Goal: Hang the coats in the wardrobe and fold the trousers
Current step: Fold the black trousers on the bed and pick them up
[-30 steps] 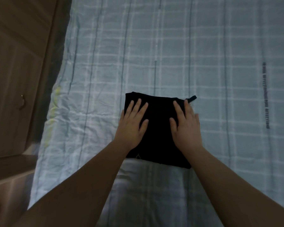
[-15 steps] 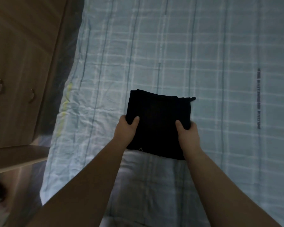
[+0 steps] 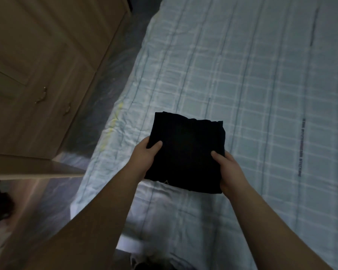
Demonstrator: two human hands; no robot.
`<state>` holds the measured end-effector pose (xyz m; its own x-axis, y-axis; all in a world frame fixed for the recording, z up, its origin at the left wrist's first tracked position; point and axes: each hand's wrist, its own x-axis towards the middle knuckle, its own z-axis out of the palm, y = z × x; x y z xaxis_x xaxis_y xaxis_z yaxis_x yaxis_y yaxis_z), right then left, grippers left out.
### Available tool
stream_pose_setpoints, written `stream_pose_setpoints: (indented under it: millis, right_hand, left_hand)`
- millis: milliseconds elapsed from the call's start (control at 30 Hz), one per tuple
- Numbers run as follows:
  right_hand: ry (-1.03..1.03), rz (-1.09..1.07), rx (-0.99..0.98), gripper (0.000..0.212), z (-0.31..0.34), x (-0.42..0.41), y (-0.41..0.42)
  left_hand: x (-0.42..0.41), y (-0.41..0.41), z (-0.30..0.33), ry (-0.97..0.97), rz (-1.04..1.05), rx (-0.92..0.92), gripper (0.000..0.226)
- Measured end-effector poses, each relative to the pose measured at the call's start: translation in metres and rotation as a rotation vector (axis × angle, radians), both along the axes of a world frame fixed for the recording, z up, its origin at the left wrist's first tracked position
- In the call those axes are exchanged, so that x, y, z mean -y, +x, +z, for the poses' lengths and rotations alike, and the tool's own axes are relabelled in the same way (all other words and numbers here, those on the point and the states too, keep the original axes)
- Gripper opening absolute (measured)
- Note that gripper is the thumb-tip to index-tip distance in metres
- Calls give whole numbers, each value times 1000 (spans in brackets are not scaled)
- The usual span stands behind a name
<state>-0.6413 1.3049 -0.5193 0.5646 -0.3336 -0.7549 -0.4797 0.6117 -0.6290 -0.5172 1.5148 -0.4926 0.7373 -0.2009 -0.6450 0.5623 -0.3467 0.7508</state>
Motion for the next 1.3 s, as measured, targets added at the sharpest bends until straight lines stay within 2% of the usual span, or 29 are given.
stream_pose_setpoints:
  millis: [133,233,400,500,600,733,900,1100,1300]
  right_hand:
    - [0,129,146,32,78,-53,6]
    - [-39,262,255,32,141,-116,8]
    - [-71,500,446,45,226,-254,-7]
    - [-39,626,523,46,259,-351,-21]
    - [39,743,556,49,281,-449,-32]
    - [142,856,565,50,311,-575,-48]
    - [145,1052,635,49,347,-693,-59]
    - [187,1181,636,54,365,-786,-40]
    - [237,1238,614,49,356,-870,18]
  left_hand:
    - [-75,-14,72,-57,89,113,26]
    - [-149,-35,133,-25,176,244,25]
    - [-294,-95,223,56,352,474,10]
    - [-392,-144,258,90,487,553,13]
    - [-489,-198,285,110,639,571,25]
    - [-592,-265,319,68,865,602,16]
    - [-684,-319,349,82,1074,659,12]
    - [-754,-329,356,129,1251,701,12]
    - [-823,-290,353,198,1341,709,10]
